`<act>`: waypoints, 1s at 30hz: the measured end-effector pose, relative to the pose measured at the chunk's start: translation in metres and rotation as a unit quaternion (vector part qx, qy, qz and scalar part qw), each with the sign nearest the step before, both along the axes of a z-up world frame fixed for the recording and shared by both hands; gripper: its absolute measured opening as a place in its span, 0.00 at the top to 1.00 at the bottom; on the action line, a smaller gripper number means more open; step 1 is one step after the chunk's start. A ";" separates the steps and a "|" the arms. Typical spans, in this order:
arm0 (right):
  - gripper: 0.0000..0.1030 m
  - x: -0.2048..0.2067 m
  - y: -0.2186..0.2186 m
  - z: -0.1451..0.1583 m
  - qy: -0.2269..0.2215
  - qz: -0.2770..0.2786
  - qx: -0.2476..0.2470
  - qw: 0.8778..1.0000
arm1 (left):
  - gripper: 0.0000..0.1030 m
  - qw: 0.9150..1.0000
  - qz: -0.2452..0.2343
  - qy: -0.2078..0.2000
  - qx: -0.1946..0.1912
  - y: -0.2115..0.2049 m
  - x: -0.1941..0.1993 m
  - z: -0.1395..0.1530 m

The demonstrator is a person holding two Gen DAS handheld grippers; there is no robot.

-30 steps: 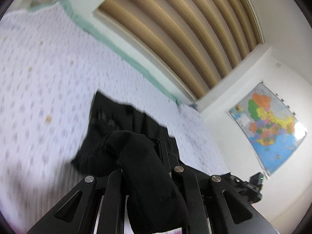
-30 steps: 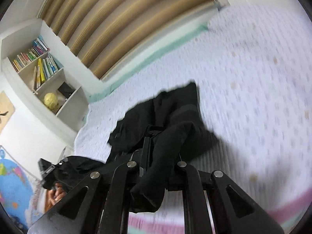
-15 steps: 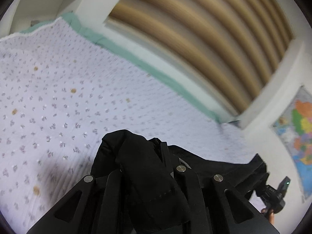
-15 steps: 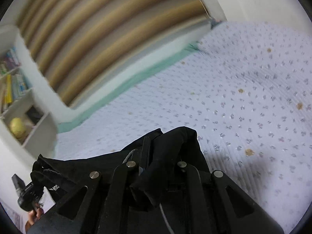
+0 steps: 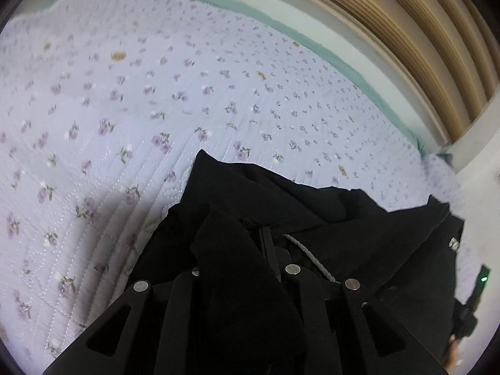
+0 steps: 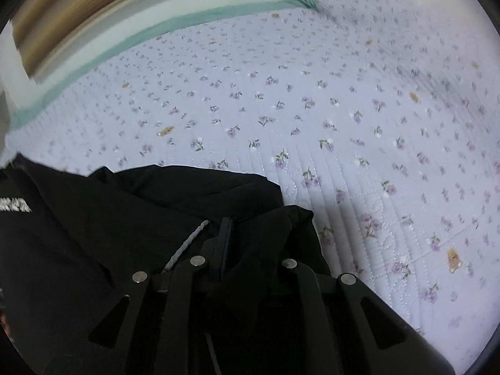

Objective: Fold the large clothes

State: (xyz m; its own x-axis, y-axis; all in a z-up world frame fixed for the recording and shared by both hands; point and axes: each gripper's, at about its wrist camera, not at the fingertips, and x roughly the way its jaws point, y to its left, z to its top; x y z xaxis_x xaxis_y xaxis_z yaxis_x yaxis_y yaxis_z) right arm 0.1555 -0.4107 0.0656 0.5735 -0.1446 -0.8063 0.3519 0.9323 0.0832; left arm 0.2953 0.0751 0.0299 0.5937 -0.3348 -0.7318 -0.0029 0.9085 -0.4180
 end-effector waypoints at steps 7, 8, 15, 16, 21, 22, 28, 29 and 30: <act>0.87 -0.016 0.005 -0.001 -0.033 -0.003 -0.005 0.999 | 0.82 0.999 -0.003 -0.017 -0.031 0.010 -0.006 -0.002; 0.87 -0.017 0.005 -0.002 -0.034 -0.003 -0.004 0.999 | 0.81 0.999 -0.003 -0.016 -0.035 0.010 -0.006 -0.002; 0.75 -0.040 -0.001 0.021 -0.046 0.017 0.046 0.998 | 0.75 0.997 -0.057 -0.029 -0.046 0.017 -0.029 0.035; 0.72 -0.052 -0.004 0.030 -0.061 0.016 0.055 0.997 | 0.70 0.993 -0.075 -0.058 -0.064 0.027 -0.044 0.053; 0.13 -0.117 -0.014 0.084 -0.140 0.057 0.055 0.987 | 0.40 0.970 -0.156 -0.109 -0.154 0.072 -0.081 0.109; 0.08 -0.128 -0.016 0.094 -0.156 0.056 0.039 0.985 | 0.38 0.967 -0.159 -0.120 -0.159 0.080 -0.085 0.115; 0.07 -0.122 -0.011 0.106 -0.147 0.097 -0.029 0.984 | 0.25 0.979 -0.129 -0.127 -0.090 0.097 -0.072 0.110; 0.07 -0.114 -0.010 0.104 -0.139 0.106 -0.033 0.984 | 0.25 0.984 -0.125 -0.107 -0.072 0.093 -0.059 0.098; 0.07 -0.105 -0.010 0.100 -0.130 0.114 -0.037 0.984 | 0.25 0.987 -0.122 -0.091 -0.060 0.091 -0.049 0.089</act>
State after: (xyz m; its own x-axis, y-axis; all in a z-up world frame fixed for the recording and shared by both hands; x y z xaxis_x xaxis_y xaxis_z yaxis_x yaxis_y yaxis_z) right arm 0.0502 -0.4205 0.1653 0.7828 -0.0408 -0.6209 0.1085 0.9915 0.0716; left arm 0.2463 0.1660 0.1186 0.6019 -0.5622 -0.5672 0.2945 0.8164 -0.4967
